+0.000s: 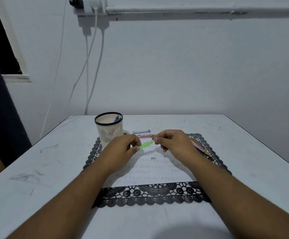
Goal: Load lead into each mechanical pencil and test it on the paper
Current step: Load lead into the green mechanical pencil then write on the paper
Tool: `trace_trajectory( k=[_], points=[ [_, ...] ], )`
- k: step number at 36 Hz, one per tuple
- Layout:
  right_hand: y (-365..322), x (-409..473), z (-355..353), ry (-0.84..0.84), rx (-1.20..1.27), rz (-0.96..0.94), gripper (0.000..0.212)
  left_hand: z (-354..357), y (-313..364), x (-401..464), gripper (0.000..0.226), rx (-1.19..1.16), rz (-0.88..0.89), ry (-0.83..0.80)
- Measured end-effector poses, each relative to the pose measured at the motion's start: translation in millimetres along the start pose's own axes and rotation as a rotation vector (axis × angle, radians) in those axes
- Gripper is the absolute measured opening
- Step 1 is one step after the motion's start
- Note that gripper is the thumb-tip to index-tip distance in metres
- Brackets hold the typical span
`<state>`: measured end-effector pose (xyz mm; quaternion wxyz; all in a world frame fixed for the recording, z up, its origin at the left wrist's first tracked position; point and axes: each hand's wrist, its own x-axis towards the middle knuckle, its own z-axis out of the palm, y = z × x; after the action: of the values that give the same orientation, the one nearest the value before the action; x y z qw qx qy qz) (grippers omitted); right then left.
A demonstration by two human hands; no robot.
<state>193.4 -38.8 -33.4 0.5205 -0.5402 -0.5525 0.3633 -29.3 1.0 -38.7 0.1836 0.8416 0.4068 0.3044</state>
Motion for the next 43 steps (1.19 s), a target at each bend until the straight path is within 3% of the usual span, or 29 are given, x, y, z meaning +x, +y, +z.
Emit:
trace_trajectory(
  k=[13, 31, 43],
  points=[
    [1.2, 4.1, -2.2, 0.014, -0.112, -0.068, 0.008, 0.7, 1.3, -0.9, 0.012, -0.084, -0.046, -0.002],
    [1.5, 2.5, -1.7, -0.011, -0.060, -0.036, 0.012, 0.5, 1.9, -0.8, 0.012, -0.061, -0.018, 0.014],
    [2.8, 3.3, -4.4, -0.048, -0.242, -0.077, 0.013, -2.3, -1.2, -0.9, 0.019, -0.030, 0.029, 0.000]
  ],
)
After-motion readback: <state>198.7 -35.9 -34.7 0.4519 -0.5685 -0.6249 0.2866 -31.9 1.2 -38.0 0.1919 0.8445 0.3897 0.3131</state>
